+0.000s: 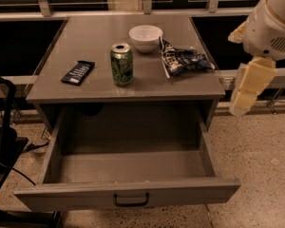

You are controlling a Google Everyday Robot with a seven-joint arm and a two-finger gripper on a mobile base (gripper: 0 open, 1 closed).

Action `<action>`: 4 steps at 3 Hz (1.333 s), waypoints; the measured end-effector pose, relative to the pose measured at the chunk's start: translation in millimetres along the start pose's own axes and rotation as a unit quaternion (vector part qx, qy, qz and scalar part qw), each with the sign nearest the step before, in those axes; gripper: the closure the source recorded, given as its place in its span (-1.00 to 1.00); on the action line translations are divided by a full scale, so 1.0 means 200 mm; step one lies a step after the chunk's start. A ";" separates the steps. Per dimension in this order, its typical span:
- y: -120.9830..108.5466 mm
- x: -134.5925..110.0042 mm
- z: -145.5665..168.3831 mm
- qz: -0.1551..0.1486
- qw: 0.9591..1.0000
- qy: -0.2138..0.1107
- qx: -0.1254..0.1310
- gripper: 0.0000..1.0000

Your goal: Place green can into top drawer

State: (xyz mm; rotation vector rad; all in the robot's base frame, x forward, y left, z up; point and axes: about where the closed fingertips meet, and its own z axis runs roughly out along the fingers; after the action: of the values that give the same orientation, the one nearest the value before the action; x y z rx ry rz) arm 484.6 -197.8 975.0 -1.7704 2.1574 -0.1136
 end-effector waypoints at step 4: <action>-0.39 -0.82 0.49 -0.025 0.996 -0.088 0.019 -1.00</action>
Offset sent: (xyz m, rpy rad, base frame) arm 0.1052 0.0665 -0.0128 0.0746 -0.0978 0.0438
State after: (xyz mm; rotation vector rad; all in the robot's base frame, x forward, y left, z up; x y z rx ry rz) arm 613.7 -41.7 940.0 -1.7451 1.9750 -0.0091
